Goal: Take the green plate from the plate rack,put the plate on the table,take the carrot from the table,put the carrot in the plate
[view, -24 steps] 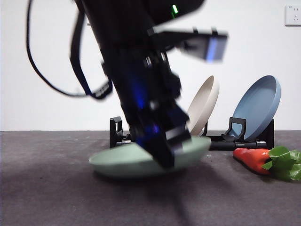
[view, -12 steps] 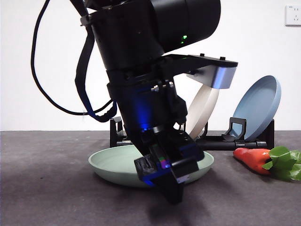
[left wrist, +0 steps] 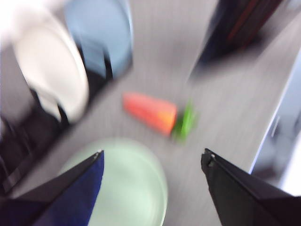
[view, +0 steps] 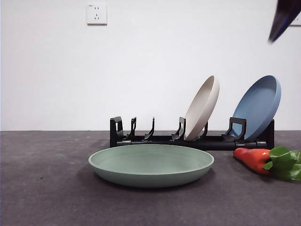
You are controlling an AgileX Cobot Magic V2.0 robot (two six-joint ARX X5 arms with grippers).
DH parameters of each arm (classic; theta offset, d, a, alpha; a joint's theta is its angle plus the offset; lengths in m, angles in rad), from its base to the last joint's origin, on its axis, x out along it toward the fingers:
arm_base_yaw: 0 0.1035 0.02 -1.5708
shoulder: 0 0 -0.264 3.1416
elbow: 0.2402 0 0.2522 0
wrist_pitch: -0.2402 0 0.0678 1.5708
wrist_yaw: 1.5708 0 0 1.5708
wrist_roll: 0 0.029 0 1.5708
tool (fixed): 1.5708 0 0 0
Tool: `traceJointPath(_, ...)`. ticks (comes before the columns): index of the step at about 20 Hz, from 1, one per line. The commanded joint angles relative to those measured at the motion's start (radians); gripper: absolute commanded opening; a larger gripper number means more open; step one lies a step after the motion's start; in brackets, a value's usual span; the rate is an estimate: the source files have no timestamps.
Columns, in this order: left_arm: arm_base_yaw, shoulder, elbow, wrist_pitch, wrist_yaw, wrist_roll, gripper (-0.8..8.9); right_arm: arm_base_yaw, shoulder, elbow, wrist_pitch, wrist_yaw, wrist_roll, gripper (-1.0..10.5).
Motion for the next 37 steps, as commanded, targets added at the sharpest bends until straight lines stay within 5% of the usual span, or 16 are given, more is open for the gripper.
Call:
traceJointPath(1,-0.005,-0.093,0.005,-0.012,0.006,-0.034,3.55,0.012,0.113,0.003,0.049,0.007,0.017,6.5)
traceJointPath(11,-0.005,-0.253,0.005,-0.110,0.005,-0.080,3.55,0.115,0.520,0.003,0.263,0.206,0.067,6.5)
traceJointPath(19,-0.004,-0.253,0.005,-0.114,0.002,-0.081,3.55,0.126,0.627,0.003,0.281,0.241,0.095,3.6)
traceJointPath(23,-0.004,-0.253,0.005,-0.114,0.000,-0.081,3.55,0.128,0.626,0.003,0.275,0.232,0.086,0.0)
traceJointPath(31,-0.003,-0.253,0.005,-0.123,0.001,-0.081,3.55,0.166,0.438,0.003,0.242,0.233,0.096,-0.1)
traceJointPath(37,-0.003,-0.253,0.005,-0.124,0.001,-0.081,3.55,0.318,0.280,0.003,0.294,0.233,0.169,-0.1)
